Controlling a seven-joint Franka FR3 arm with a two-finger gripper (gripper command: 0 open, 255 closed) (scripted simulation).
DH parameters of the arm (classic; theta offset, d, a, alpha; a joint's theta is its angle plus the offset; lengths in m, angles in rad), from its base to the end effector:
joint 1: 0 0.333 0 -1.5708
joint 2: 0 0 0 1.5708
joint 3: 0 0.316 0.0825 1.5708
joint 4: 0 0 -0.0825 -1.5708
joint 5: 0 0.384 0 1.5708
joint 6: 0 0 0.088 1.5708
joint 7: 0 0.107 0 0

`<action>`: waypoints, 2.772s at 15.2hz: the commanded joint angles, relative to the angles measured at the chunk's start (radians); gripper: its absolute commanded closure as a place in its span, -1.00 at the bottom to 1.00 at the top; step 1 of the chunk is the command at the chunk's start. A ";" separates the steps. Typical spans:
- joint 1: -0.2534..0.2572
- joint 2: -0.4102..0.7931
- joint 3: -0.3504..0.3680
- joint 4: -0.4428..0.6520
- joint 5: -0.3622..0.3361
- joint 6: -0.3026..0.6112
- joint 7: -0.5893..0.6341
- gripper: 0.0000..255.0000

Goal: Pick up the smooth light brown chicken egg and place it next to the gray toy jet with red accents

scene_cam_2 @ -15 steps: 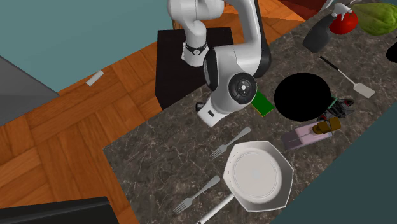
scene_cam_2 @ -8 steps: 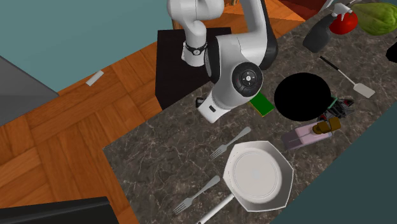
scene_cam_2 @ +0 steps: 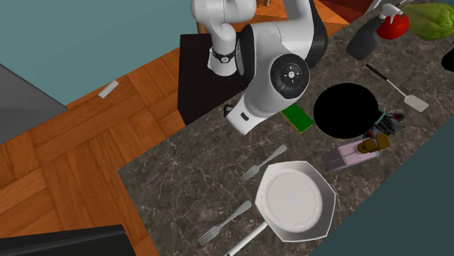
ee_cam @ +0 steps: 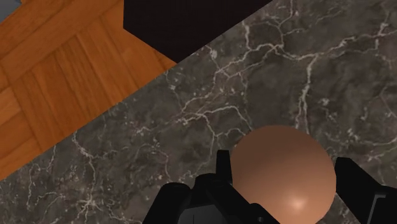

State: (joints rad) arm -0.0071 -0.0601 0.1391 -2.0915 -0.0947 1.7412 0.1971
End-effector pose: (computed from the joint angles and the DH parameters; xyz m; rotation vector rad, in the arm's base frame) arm 0.4947 0.0577 0.4290 2.9692 -0.0547 -0.4050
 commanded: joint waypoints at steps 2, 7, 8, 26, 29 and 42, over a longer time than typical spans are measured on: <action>-0.001 -0.014 -0.001 0.029 0.002 -0.042 -0.007 1.00; -0.001 -0.028 -0.001 0.081 0.004 -0.108 -0.014 1.00; -0.001 -0.030 -0.001 0.092 0.004 -0.121 -0.015 1.00; 0.190 -0.096 0.225 0.038 0.169 -0.141 0.361 1.00; 0.223 -0.076 0.269 0.061 0.191 -0.141 0.435 1.00; 0.380 0.133 0.449 0.275 0.198 -0.136 0.787 1.00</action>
State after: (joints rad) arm 0.3600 0.0490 0.5762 -1.8465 0.1090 1.6116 0.9540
